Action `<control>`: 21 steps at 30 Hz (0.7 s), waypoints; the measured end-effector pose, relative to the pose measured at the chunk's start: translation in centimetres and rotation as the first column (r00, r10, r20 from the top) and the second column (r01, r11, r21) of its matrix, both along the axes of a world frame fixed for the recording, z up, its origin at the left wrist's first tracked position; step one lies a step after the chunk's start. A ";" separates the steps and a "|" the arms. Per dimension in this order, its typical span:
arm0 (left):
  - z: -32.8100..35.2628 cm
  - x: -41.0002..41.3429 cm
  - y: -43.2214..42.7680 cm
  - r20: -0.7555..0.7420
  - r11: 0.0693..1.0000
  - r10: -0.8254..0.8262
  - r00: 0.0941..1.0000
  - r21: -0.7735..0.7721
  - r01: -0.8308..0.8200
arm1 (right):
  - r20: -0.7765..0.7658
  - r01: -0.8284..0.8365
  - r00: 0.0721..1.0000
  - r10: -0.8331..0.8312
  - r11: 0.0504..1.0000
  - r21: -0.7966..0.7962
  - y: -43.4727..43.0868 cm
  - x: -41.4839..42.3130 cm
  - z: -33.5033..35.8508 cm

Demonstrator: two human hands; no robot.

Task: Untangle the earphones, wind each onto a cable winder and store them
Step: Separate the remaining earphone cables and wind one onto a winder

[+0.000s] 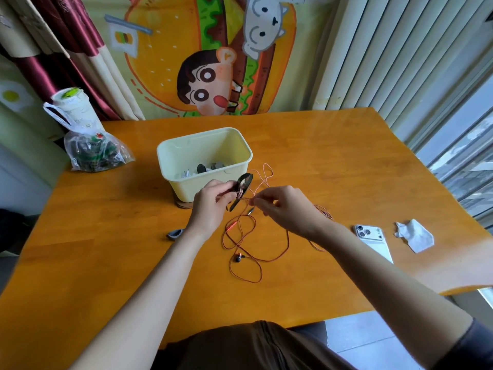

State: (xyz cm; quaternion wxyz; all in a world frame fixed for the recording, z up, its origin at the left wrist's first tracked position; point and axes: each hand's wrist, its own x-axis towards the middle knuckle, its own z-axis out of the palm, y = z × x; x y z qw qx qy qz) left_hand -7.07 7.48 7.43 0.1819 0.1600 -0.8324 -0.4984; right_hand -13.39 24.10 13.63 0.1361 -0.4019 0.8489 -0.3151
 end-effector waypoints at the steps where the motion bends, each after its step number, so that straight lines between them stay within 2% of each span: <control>1: 0.2 0.1 -0.1 0.014 0.999 -0.050 0.999 0.002 0.050 | -0.026 0.008 1.000 -0.008 1.000 0.014 0.2 -0.5 0.4; 6: 1.1 0.0 0.1 0.052 0.971 -0.218 0.974 0.111 0.212 | -0.158 0.077 0.985 -0.074 0.997 0.013 0.6 -2.7 1.7; 10: 1.5 0.5 -0.2 0.048 0.931 -0.311 0.949 0.218 0.294 | -0.117 0.109 0.986 -0.119 0.991 -0.083 0.8 -3.4 2.0; 12: 1.8 0.8 -0.1 -0.001 0.893 -0.358 0.934 0.292 0.342 | -0.111 0.124 0.984 -0.137 0.985 -0.119 0.7 -3.5 1.8; 14: 2.6 1.2 0.4 -0.114 0.824 -0.354 0.928 0.431 0.367 | -0.051 0.145 0.986 -0.157 0.972 -0.182 0.6 -3.5 1.5; 17: 4.0 1.0 1.0 -0.290 0.645 -0.271 0.918 0.653 0.397 | 0.091 0.189 0.981 -0.171 0.946 -0.261 0.2 -3.5 0.9; 21: 4.9 0.3 0.9 -0.378 0.453 -0.065 0.923 0.813 0.365 | 0.299 0.246 0.941 -0.157 0.925 -0.290 -0.4 -2.1 -1.6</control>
